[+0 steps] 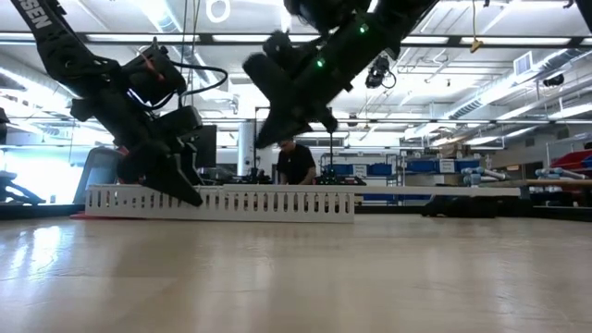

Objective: Ziptie cables
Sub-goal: Close the white cable duct

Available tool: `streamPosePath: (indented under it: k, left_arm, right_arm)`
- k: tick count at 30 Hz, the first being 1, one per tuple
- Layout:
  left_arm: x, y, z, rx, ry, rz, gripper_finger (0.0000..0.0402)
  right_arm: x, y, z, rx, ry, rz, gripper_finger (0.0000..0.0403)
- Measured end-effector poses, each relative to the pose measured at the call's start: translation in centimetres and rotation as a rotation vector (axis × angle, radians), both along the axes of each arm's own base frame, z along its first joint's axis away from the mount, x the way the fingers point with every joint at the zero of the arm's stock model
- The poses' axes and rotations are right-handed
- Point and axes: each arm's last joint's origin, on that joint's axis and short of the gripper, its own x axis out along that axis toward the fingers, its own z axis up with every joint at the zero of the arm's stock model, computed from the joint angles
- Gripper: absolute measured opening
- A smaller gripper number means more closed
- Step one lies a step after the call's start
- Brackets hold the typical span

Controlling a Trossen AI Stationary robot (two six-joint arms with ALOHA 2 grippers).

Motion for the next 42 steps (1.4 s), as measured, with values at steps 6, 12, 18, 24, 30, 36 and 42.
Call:
streamPosePath:
  k: [6, 12, 18, 24, 30, 36, 42]
  left_arm:
    - [0.1, -0.1, 0.0, -0.019, -0.011, -0.018, 0.0256]
    - [0.2, -0.1, 0.2, -0.038, -0.035, -0.009, 0.0252]
    - [0.4, -0.1, 0.0, -0.065, -0.051, -0.006, 0.0252]
    - [0.6, 0.0, -0.3, -0.071, -0.041, -0.003, 0.0252]
    - [0.7, 0.0, -0.5, -0.075, -0.047, 0.000, 0.0252]
    - [1.0, 0.1, -0.5, -0.066, -0.069, -0.002, 0.0252]
    - [1.5, 0.2, -1.0, -0.071, -0.097, -0.012, 0.0252]
  right_arm:
    - [-1.1, -1.0, -1.3, 0.076, 0.139, -0.096, 0.0000]
    - [-0.5, -2.4, -2.7, 0.169, 0.150, -0.076, 0.0000]
    - [2.0, -4.0, -6.1, 0.212, 0.125, 0.000, 0.0000]
    - [4.1, -3.4, -5.3, 0.104, 0.053, 0.107, 0.0000]
    - [3.1, -1.0, -1.0, -0.066, 0.029, 0.044, 0.0000]
    - [0.5, -2.0, -2.3, -0.081, 0.280, -0.208, 0.0000]
    - [1.3, -3.4, -3.5, 0.030, 0.244, -0.182, 0.0000]
